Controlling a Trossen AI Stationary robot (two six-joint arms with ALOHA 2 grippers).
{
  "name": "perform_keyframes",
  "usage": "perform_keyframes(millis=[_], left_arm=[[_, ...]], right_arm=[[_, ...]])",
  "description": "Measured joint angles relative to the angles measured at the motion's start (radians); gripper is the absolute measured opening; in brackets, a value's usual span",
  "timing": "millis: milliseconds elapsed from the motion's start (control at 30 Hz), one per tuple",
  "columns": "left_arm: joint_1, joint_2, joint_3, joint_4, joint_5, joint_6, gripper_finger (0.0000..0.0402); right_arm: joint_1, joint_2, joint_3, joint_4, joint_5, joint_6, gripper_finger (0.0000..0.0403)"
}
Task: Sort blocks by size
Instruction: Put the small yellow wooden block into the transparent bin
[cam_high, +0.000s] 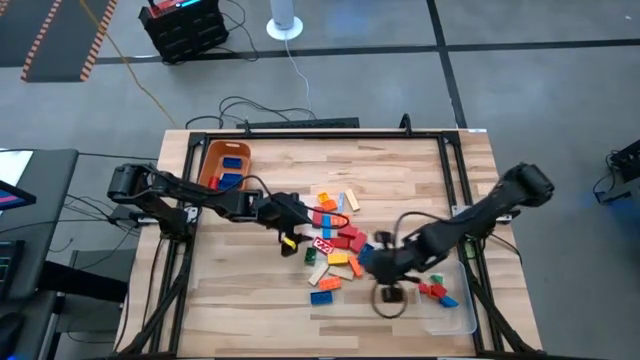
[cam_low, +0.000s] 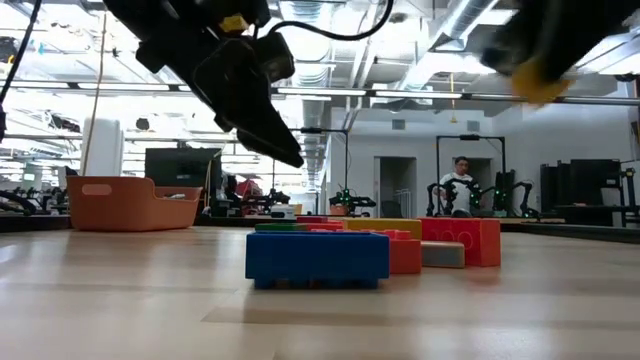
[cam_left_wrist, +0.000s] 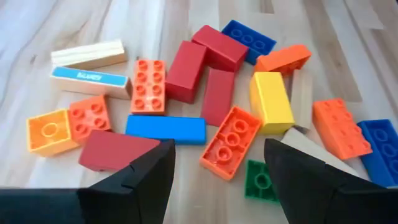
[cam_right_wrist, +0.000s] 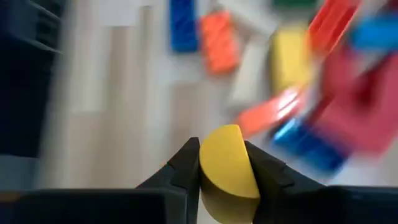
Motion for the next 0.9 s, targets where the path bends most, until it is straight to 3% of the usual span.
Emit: perform_keyframes(millis=[133, 267, 367, 567, 900], left_arm=[[0.004, 0.000, 0.000, 0.006, -0.002, 0.022, 0.0241], [0.002, 0.000, 0.000, 0.006, -0.002, 0.020, 0.0241], [-0.003, 0.000, 0.000, 0.004, -0.001, -0.001, 0.0241], [-0.023, 0.000, 0.000, 0.000, 0.001, 0.016, 0.0242], [-0.059, 0.000, 0.000, -0.003, 0.002, 0.072, 0.0241]], right_arm=[[0.078, -0.088, 0.000, -0.206, -0.052, 0.393, 0.0135], [0.177, -0.102, -0.001, -0.438, -0.053, 0.690, 0.0137], [0.240, -0.084, -0.017, -0.507, -0.058, 0.860, 0.0128], [0.295, -0.053, -0.119, -0.407, -0.122, 1.008, 0.0131], [0.290, -0.127, -0.120, -0.404, -0.217, 1.091, 0.0238]])
